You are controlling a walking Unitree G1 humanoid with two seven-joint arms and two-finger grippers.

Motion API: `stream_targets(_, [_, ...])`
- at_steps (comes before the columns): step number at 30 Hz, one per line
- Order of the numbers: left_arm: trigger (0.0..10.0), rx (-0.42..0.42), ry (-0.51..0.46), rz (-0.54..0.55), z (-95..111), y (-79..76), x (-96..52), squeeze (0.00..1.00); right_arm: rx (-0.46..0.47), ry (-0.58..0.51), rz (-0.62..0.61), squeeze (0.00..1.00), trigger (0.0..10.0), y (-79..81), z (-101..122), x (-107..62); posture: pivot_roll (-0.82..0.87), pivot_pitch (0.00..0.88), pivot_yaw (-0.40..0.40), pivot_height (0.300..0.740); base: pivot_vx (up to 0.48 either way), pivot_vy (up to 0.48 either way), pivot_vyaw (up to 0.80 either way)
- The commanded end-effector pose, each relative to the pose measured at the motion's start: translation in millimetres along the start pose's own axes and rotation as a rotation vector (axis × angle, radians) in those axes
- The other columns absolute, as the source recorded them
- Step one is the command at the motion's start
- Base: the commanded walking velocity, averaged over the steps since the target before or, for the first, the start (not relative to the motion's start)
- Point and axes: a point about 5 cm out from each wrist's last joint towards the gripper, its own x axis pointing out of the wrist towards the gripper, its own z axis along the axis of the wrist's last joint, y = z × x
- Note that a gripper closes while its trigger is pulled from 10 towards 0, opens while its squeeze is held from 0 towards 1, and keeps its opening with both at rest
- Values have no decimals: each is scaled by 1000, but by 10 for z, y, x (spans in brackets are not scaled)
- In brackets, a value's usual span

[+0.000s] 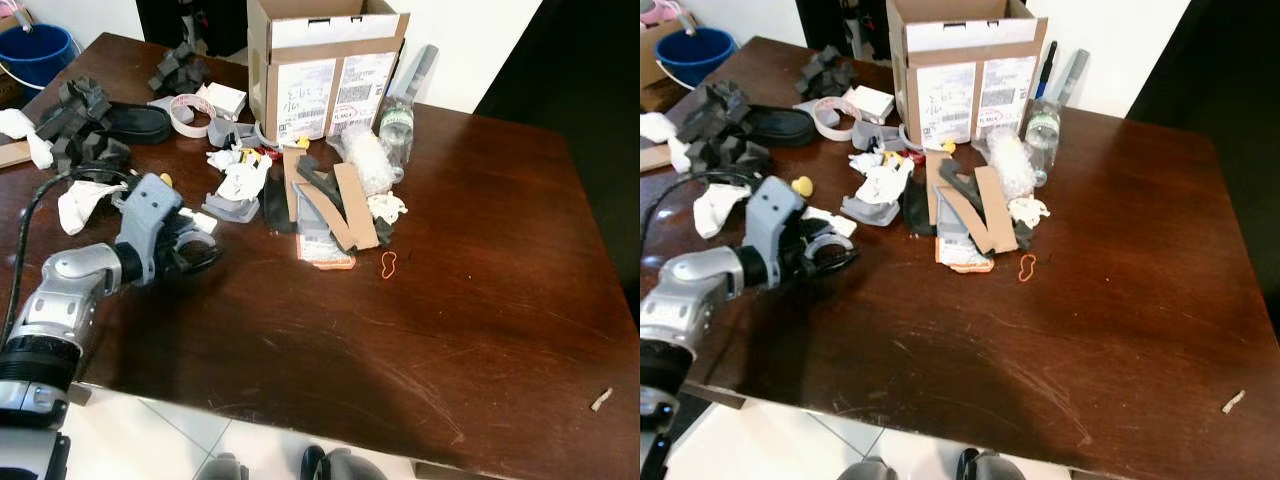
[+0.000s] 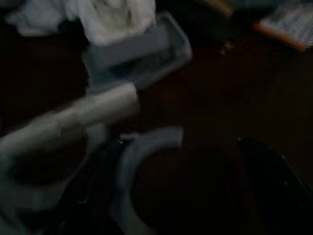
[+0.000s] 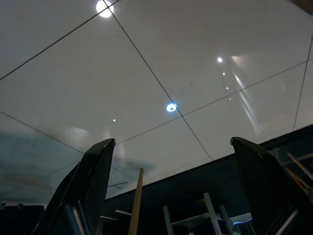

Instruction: Picking trash to rubbish bin

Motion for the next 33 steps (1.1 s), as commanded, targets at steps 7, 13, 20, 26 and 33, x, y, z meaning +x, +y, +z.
stream_targets(7, [10000,-82,57,-41,-169,-133,48,0,-7,24,9,0,10000,18,-46,2,141,278,-101,740,0,0,0])
stream_targets(13, [10000,-112,72,-63,-219,-184,78,0,-9,20,6,0,10000,8,-24,1,140,274,-102,740,0,0,0])
stream_targets(20, [0,-168,99,-103,-291,-277,141,0,-8,16,0,0,10000,-8,5,-2,136,269,-101,740,0,0,0])
stream_targets(26, [0,-178,117,-126,-311,-325,165,0,-5,13,-3,0,10000,-19,23,-4,137,261,-98,740,0,0,0])
stream_targets(33, [0,-195,109,-135,-305,-350,169,0,-4,4,-3,0,10000,-22,62,-6,145,250,-96,740,0,0,0])
